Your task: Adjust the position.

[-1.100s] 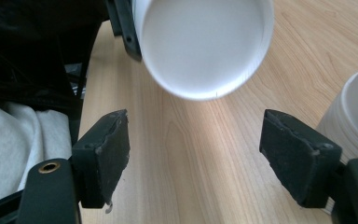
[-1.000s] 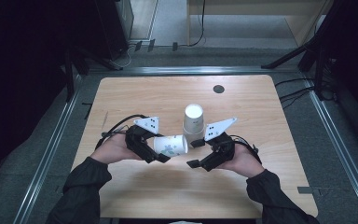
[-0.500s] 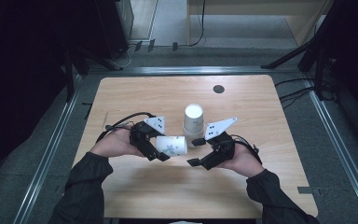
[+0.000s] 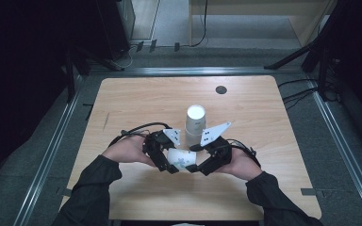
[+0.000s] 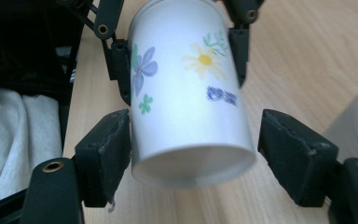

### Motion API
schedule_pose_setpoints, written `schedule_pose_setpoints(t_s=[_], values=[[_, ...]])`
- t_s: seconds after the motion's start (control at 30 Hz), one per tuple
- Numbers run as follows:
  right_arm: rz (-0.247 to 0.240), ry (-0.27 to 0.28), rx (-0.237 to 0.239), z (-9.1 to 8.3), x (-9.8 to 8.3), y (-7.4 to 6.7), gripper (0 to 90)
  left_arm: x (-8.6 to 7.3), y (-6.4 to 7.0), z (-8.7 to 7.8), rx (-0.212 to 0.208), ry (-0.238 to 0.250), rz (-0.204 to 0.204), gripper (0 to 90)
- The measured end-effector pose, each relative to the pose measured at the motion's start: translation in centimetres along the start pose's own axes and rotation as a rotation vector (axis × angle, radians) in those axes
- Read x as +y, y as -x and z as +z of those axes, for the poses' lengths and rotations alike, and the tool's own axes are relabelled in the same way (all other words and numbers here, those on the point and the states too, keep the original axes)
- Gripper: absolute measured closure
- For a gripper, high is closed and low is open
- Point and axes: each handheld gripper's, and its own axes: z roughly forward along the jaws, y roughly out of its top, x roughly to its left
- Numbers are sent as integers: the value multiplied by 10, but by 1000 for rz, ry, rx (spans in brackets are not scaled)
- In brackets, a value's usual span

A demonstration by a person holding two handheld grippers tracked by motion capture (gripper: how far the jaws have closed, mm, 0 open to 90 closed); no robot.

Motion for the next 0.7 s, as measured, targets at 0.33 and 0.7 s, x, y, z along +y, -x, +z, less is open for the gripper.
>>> schedule_pose_setpoints(t_s=[0.33, 0.7], values=[[-47, -37, 23, 10, 0, -3, 351, 1, 3, 3, 8, 5, 31, 263], [-30, 16, -1, -7, 2, -1, 344, -7, 1, -6, 44, 88, -20, 120]])
